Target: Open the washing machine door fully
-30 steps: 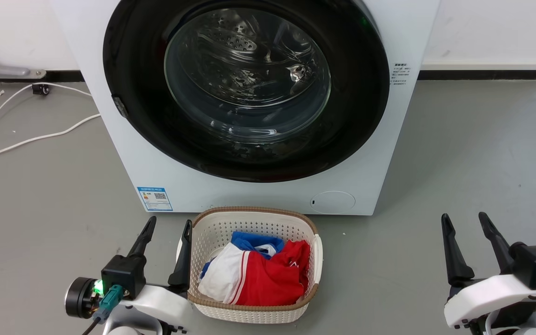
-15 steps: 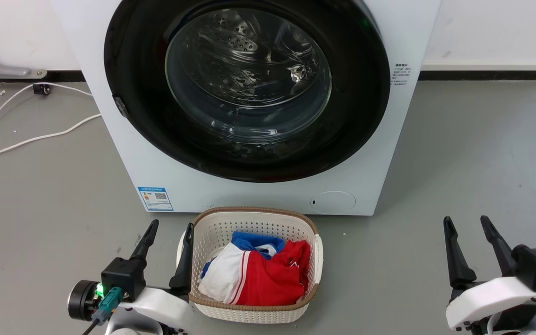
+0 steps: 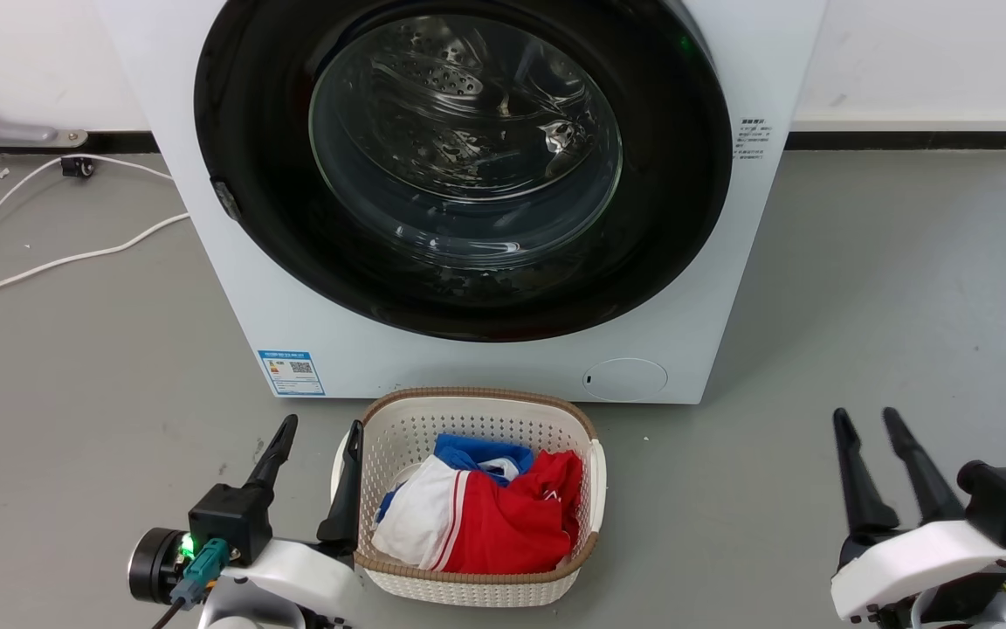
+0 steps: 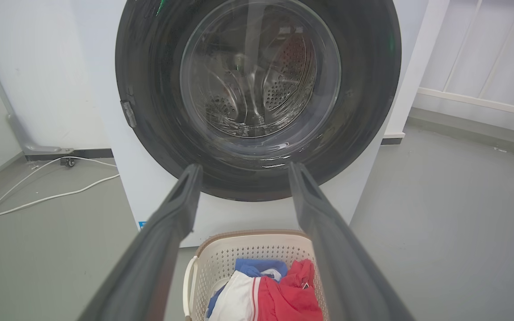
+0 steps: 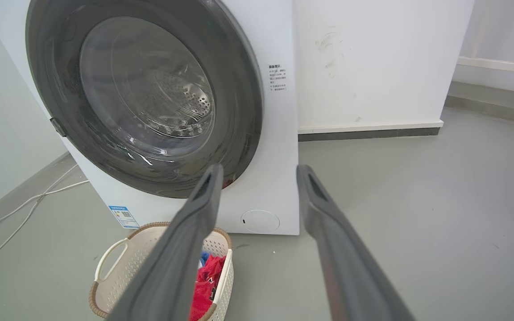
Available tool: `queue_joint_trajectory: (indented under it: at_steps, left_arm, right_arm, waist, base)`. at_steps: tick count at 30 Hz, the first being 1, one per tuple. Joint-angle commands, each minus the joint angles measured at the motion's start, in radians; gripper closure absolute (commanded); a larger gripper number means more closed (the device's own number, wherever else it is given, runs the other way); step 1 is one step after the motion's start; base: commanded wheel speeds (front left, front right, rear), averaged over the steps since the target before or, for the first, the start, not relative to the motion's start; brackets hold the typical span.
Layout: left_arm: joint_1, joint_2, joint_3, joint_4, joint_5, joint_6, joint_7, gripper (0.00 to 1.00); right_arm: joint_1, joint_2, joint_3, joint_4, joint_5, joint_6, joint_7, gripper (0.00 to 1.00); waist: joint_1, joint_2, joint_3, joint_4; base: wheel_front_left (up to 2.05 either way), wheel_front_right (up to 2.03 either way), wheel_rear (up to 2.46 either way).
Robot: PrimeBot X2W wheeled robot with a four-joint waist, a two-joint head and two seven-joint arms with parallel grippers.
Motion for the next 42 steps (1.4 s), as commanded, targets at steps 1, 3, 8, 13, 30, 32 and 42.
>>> queue_joint_trajectory:
  at_steps: [1,3,8,13,30,32,42]
  left_arm:
    - [-0.011,-0.002,0.003,0.002,0.000,-0.001,-0.003,0.00]
    - [-0.012,-0.002,0.004,0.003,0.001,-0.001,-0.003,0.00]
    - [-0.015,-0.005,0.005,0.004,0.003,0.001,-0.003,0.00]
    - [-0.019,-0.006,0.008,0.003,0.007,0.003,-0.003,0.00]
    - [-0.052,-0.017,0.008,-0.025,-0.002,-0.001,-0.003,0.00]
    - [-0.057,-0.017,0.008,-0.028,-0.003,-0.002,-0.003,0.00]
    - [-0.110,-0.028,-0.013,-0.066,-0.008,-0.008,-0.003,0.00]
  right_arm:
    - [0.012,0.003,0.003,-0.001,0.038,0.002,-0.005,1.00]
    - [0.014,0.002,0.001,0.000,0.086,0.002,-0.003,1.00]
    - [0.002,0.002,-0.024,0.006,0.153,0.002,0.008,1.00]
    - [-0.034,0.002,-0.077,0.034,0.288,0.002,0.001,1.00]
    - [-0.341,-0.003,-0.388,0.383,1.222,0.002,0.115,1.00]
    - [-0.372,-0.013,-0.411,0.410,1.256,0.002,0.132,1.00]
    - [-0.742,-0.179,-0.467,0.738,1.402,0.002,0.290,1.00]
  waist:
    - [0.0000,0.0000,0.000,0.000]
    - [0.0000,0.0000,0.000,0.000]
    - [0.0000,0.0000,0.000,0.002]
    - [0.0000,0.0000,0.005,0.001]
    - [0.0000,0.0000,0.092,0.016]
    - [0.0000,0.0000,0.099,0.018]
    - [0.0000,0.0000,0.194,0.053]
  base:
    - [0.00,0.00,0.00]
    - [0.00,0.00,0.00]
    - [0.00,0.00,0.00]
    - [0.00,0.00,0.00]
    - [0.00,0.00,0.00]
    - [0.00,0.00,0.00]
    - [0.00,0.00,0.00]
